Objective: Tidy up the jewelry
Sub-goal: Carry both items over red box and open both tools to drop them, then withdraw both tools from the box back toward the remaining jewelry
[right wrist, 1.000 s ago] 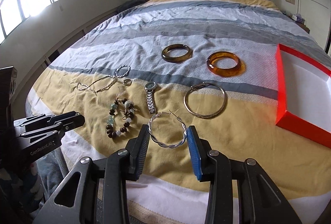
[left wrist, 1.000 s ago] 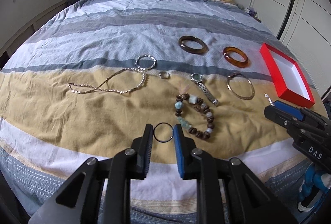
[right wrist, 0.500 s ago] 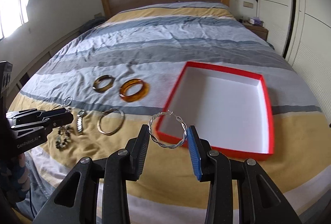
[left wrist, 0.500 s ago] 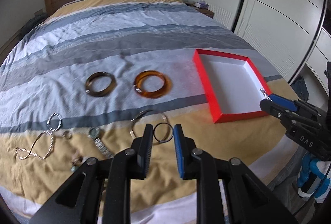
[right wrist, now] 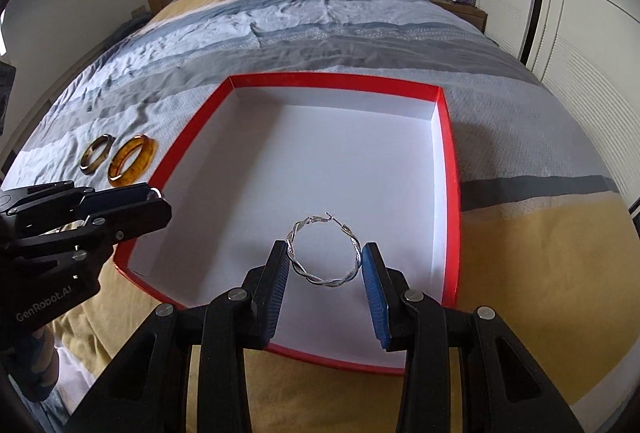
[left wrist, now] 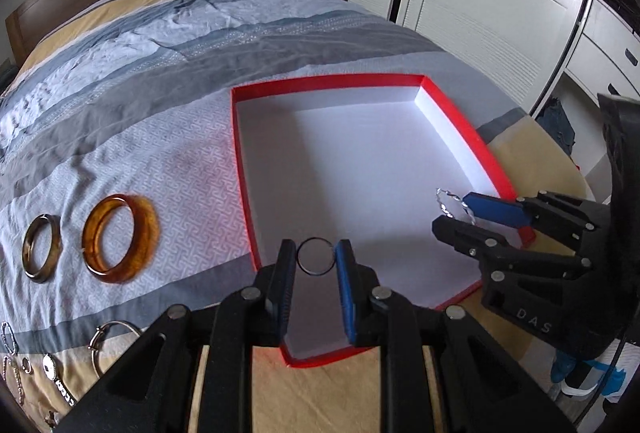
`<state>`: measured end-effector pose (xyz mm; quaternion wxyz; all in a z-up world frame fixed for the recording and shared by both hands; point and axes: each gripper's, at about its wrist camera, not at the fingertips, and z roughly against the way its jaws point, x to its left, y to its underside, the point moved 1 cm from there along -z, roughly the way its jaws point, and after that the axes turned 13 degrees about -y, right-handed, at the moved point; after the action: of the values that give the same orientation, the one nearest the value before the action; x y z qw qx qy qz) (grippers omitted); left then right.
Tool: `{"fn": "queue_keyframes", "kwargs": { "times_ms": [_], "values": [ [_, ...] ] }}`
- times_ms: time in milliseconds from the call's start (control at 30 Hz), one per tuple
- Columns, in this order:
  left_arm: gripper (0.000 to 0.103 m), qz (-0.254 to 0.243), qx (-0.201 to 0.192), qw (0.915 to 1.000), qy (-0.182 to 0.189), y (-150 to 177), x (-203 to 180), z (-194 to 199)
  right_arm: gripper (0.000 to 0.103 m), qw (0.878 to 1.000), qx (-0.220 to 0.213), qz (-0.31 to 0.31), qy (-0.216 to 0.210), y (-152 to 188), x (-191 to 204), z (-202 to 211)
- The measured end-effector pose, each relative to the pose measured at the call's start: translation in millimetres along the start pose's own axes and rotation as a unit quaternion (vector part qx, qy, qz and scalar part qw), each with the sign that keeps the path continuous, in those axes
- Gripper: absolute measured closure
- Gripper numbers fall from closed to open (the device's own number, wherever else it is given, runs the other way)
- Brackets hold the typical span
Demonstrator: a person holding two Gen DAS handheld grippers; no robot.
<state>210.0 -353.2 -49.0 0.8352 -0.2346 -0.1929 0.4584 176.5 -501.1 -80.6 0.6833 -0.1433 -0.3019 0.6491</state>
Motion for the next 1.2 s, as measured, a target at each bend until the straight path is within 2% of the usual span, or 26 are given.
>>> {"fn": "queue_keyframes", "kwargs": {
  "times_ms": [300,467,600,800,900,1067,1200],
  "values": [
    [0.083,-0.028,0.019,0.9994,-0.01,5,-15,-25,0.064,0.998,0.048,0.035,0.023,4,0,-24],
    [0.083,-0.036,0.024,0.999,-0.011,4,-17,-30,0.056,0.995,0.07,0.052,0.038,3,0,-21],
    [0.083,-0.026,0.014,0.9995,-0.011,4,-12,-18,0.054,0.996,0.066,0.048,0.044,4,0,-5],
    [0.083,0.002,-0.008,0.9999,-0.008,12,9,31,0.053,0.998,0.022,0.024,0.051,9,6,48],
    [0.083,0.01,-0.013,0.9998,-0.015,28,24,66,0.053,0.999,0.004,0.016,0.048,17,20,74],
    [0.083,0.015,-0.027,0.9983,-0.05,61,55,126,0.053,0.999,-0.024,0.019,0.019,37,68,113],
    [0.078,0.035,-0.043,0.9954,-0.078,93,88,173,0.053,0.999,-0.041,0.029,-0.015,55,113,135]
  ]
}}
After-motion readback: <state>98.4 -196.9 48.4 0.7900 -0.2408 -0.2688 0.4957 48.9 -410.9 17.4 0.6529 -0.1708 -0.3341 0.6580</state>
